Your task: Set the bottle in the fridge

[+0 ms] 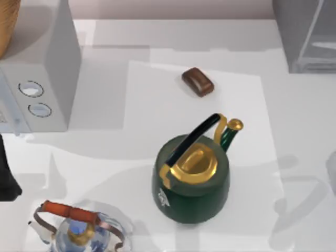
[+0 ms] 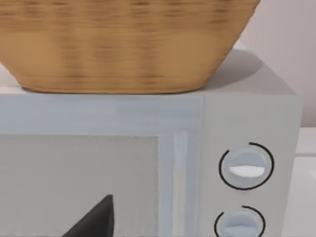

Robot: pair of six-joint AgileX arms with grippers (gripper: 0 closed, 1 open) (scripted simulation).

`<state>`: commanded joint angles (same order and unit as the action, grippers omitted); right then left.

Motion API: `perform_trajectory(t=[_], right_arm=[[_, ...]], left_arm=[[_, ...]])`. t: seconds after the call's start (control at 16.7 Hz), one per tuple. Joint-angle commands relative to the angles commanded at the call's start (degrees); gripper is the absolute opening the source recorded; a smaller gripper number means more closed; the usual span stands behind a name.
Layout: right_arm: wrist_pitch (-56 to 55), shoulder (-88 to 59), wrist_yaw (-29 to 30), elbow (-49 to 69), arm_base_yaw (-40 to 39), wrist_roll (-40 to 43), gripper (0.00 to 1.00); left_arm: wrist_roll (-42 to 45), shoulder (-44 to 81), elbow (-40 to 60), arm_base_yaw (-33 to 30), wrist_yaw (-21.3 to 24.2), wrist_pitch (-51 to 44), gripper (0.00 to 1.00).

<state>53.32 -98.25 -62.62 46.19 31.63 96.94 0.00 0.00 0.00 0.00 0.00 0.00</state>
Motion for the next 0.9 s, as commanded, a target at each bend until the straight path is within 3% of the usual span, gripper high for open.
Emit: perform_trajectory(t=[0.3,0.9], right_arm=[[-8.42,24.02,12.25,-11.1,-11.77,-23.75,0.01],[-40.74,84.58,50.41,-37.47,-29.19,-81.95,0.01]], left_arm=[[0.0,0.0,0.0,0.0,0.0,0.0,1.0],[0.0,0.0,0.0,0.0,0.0,0.0,1.0]])
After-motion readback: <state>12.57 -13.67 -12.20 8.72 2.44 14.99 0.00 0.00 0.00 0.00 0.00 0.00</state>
